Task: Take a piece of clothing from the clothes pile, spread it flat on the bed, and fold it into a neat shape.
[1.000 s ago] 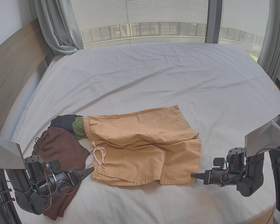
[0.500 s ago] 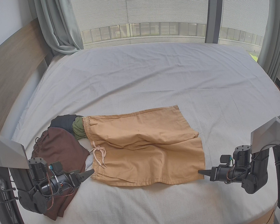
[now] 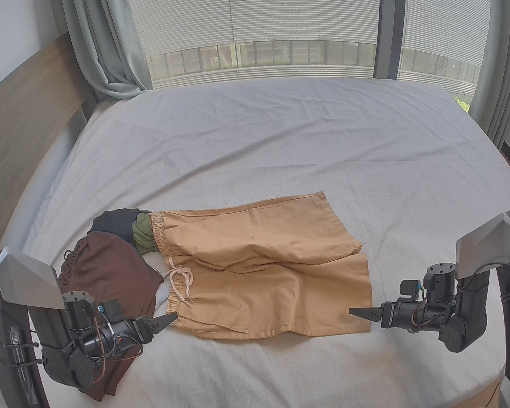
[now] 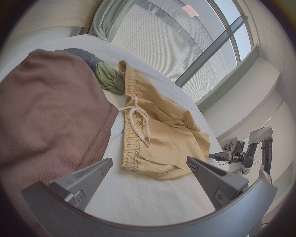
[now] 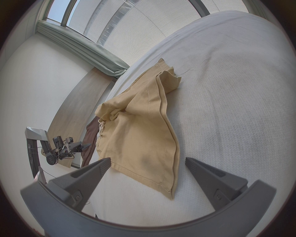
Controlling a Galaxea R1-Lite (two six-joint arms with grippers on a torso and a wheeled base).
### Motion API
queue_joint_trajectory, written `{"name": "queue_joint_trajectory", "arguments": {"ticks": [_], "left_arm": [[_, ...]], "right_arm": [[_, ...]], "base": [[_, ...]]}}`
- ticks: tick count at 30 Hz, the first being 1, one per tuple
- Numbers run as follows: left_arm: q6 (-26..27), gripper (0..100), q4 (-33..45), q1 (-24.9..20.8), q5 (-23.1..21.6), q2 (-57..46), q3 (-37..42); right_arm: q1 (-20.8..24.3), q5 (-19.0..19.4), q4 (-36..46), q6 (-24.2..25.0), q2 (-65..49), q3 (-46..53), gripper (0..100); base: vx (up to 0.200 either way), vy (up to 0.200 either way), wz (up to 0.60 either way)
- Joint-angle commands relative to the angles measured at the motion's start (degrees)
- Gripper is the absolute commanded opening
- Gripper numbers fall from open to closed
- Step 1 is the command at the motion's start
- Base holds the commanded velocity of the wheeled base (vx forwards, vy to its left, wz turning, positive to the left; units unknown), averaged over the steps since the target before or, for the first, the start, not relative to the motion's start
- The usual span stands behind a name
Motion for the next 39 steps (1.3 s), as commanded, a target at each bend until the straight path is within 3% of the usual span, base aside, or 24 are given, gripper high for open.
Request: {"name": "queue_joint_trajectory", "arguments": {"ticks": [1, 26, 32, 39], "left_arm": [[-0.6, 100, 0.0, -0.6, 0.0, 2.9, -0.9], [-0.9, 100, 0.0, -2.4, 0.4, 10.4, -7.7], [-2.7, 100, -0.1, -4.5, 3.9, 10.7, -9.7], [-3.6, 100, -0.1, -4.1, 4.7, 11.0, -10.1]], "right_arm": [[0.0, 0.0, 0.0, 0.1, -0.1, -0.4, 100], [0.2, -0.1, 0.0, 0.1, 0.9, -2.3, 100], [0.1, -0.1, 0.0, 0.1, 0.9, -2.2, 100], [0.2, -0.1, 0.0, 0.1, 0.9, -2.3, 100]], "base": [[0.0, 0.0, 0.0], [0.0, 0.0, 0.0], [0.0, 0.0, 0.0], [0.0, 0.0, 0.0]]}}
